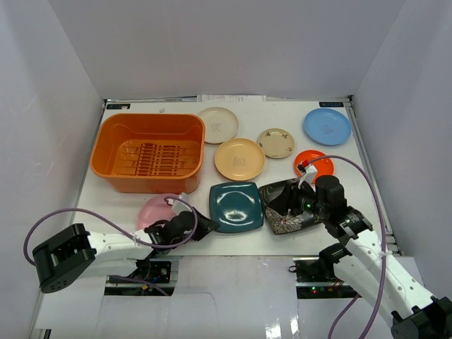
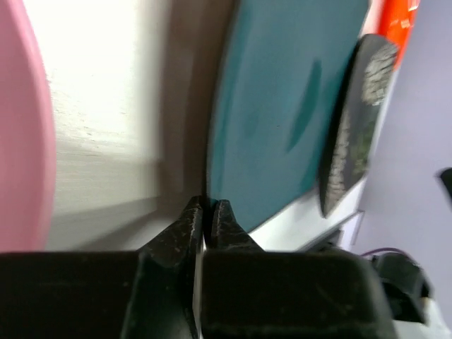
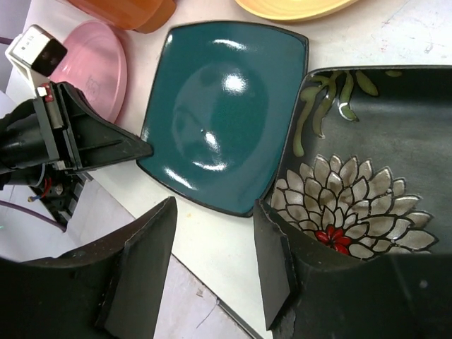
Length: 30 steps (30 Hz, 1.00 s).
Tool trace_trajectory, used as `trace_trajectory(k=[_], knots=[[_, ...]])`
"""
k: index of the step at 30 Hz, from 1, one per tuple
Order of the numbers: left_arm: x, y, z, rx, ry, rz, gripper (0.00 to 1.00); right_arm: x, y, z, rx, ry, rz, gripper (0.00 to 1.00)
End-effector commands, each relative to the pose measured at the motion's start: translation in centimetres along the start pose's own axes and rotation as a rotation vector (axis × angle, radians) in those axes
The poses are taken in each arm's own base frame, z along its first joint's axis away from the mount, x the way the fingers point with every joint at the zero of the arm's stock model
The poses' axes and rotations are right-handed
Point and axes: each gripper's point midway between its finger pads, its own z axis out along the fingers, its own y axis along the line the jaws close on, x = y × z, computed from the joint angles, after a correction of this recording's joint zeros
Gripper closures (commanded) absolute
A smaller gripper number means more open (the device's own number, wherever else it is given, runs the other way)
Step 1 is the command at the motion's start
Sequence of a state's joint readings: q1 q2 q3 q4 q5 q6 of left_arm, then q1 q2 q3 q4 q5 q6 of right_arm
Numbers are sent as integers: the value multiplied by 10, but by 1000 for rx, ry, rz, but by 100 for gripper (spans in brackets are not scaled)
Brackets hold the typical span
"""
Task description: Place the plates into the plastic bin on the countertop
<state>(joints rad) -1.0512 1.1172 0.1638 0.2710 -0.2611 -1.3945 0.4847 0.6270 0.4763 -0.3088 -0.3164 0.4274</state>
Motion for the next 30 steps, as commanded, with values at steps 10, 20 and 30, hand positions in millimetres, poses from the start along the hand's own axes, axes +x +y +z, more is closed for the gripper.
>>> trace_trajectory(k=[10, 20, 30], knots=[[-15, 6, -37, 55, -55, 33, 100, 8, 16, 22, -127, -33, 103, 25], [-33, -71, -85, 293, -59, 9, 100, 27, 27, 48, -150, 1, 155, 7], [-41, -114, -117, 409, -43, 19, 100, 22, 16, 53, -73, -8, 137, 6]])
